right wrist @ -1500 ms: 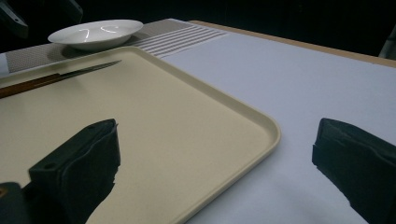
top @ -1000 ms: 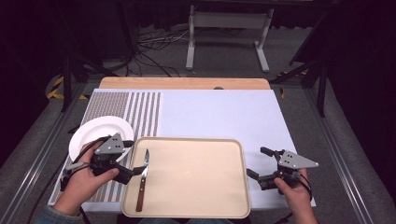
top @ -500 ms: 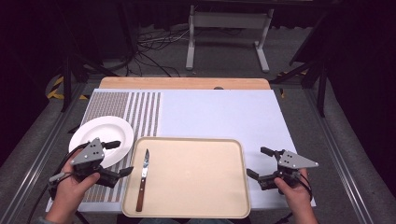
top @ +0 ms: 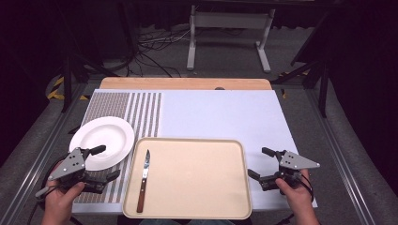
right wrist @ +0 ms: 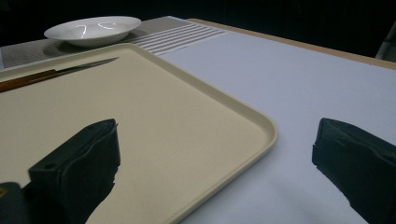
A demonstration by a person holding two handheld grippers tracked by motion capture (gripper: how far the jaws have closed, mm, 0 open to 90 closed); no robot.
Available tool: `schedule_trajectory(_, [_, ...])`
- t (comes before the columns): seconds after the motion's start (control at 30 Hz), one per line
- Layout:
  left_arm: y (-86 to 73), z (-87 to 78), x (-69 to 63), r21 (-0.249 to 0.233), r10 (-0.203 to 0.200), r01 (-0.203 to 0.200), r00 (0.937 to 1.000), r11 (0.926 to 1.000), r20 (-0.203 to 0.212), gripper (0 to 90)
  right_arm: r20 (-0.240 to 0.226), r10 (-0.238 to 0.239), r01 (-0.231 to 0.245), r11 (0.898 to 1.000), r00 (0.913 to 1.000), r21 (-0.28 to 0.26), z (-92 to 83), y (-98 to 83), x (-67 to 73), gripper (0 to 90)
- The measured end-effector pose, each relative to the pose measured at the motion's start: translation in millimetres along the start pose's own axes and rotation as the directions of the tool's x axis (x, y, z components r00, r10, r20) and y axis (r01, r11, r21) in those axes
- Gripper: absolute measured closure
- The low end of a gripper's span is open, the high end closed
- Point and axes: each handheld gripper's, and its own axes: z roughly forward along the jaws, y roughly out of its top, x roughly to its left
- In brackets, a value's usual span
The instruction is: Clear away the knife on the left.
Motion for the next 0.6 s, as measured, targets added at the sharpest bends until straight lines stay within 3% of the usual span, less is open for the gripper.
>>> schedule_trajectory(0.33, [-21.7,-4.7,5.3,-0.065,-0.012,0.012,0.9999,0.9978,0.006,4.8,0.003,0.005,-0.005,1.0,1.0,-0.004,-0.3,-2.2,-2.4,1.7])
schedule_trajectory(0.43, [-32.6,-3.7,7.8,-0.086,-0.057,0.058,0.9983,0.9946,0.008,4.3,0.002,0.009,-0.009,1.0,1.0,-0.006,-0.4,-3.1,-3.1,1.7])
schedule_trajectory(0.6, [-39.7,0.7,11.3,-0.074,-0.094,0.093,0.9956,0.9929,-0.005,4.3,0.008,0.01,-0.01,1.0,0.9999,-0.004,0.0,-4.5,-3.9,1.8])
